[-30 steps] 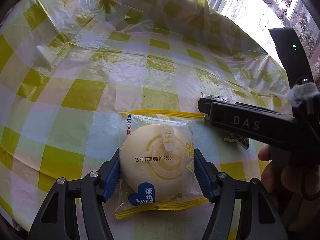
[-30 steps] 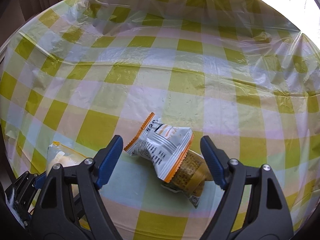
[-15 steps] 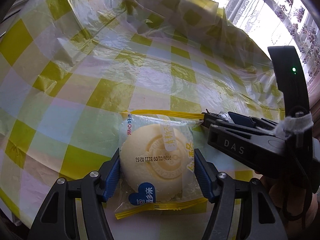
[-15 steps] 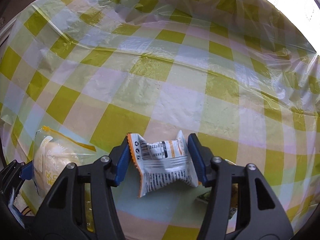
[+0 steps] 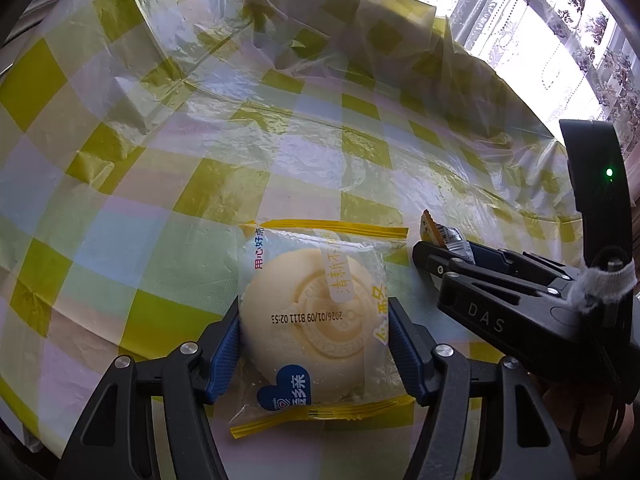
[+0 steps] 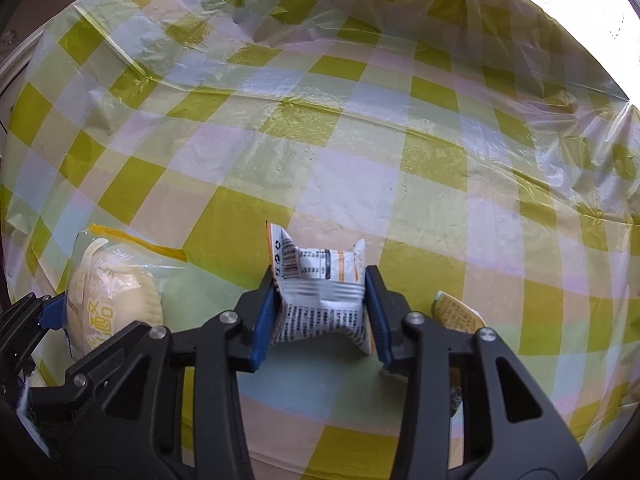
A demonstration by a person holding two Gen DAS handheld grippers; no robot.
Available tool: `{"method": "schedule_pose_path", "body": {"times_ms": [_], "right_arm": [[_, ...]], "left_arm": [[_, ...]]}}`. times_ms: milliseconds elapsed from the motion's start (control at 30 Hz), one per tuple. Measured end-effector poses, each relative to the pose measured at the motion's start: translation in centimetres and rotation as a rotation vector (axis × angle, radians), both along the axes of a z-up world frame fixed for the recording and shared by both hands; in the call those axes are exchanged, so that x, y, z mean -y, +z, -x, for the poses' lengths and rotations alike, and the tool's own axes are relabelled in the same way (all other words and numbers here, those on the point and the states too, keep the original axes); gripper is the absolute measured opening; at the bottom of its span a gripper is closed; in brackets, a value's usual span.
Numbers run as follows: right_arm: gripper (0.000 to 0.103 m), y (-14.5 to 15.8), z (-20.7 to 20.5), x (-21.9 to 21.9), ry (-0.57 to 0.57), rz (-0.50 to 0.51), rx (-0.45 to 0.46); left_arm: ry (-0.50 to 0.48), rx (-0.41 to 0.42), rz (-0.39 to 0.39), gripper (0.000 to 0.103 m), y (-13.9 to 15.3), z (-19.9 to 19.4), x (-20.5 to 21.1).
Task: Organize snacks
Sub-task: 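Grasp the round bun bag with the left tool while the right tool grasps the white-orange snack bag, then carry the bun bag and white-orange bag with both tools over the white box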
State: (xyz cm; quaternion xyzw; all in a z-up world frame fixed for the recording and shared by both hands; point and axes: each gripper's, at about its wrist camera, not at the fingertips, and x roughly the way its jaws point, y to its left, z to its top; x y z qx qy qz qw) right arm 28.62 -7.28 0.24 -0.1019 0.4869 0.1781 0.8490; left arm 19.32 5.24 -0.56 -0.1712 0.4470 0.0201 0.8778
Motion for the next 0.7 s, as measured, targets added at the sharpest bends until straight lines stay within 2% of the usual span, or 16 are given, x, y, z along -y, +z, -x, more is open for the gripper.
{"method": "schedule_pose_path", "body": {"times_ms": [233,700], "right_arm": [[0.042,1.9,1.1,0.7,-0.018,-0.050,0.046],[0.042,4.1,4.7,5.4,-0.099,-0.101,0.052]], "left_arm": [[-0.001,0.020,-0.027,0.065,0.6,0.1,0.3],[-0.042,0.068,-0.073,0.064,2.8,0.7,2.7]]}}
